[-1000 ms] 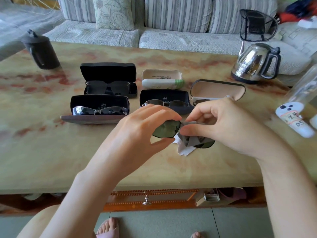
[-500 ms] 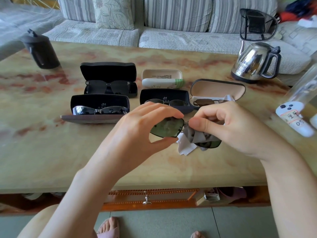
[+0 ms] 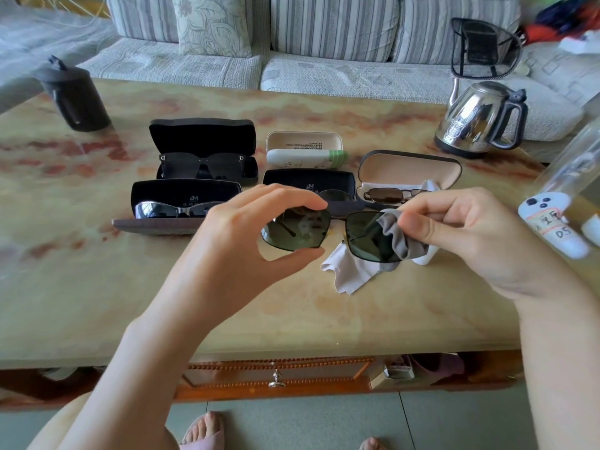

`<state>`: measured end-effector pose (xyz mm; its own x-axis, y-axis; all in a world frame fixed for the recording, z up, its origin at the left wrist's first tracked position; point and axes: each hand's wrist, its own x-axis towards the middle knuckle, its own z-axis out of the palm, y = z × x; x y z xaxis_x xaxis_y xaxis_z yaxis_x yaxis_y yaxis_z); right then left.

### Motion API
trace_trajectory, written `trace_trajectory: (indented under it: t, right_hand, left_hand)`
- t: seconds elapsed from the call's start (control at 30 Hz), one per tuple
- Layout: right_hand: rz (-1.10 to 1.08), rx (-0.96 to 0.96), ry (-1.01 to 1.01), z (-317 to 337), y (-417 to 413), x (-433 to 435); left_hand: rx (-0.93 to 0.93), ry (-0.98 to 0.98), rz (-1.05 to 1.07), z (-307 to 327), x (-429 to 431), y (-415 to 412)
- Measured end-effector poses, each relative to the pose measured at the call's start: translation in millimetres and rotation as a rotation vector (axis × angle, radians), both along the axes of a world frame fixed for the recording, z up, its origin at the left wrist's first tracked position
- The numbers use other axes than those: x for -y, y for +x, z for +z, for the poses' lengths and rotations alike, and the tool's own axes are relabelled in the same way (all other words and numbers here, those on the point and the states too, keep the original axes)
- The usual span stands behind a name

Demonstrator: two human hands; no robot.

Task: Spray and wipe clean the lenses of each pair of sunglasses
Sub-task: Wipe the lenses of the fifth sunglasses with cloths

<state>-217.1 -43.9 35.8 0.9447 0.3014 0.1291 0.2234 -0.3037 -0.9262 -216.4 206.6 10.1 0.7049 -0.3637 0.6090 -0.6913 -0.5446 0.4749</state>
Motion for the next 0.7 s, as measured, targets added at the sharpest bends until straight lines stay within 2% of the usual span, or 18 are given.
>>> trace_trajectory:
  t: [0.37, 0.7]
  right_hand:
    - [-0.006, 0.014, 0.175, -3.0, 5.2, -4.8]
    - [-0.272, 0.137, 0.225, -0.4, 1.7, -27.6]
  left_hand:
    - [-0.061, -0.097, 0.002, 0.5, 0.0, 0.4]
    - [-0.089, -0.156, 0.020, -0.3, 1.8, -1.3]
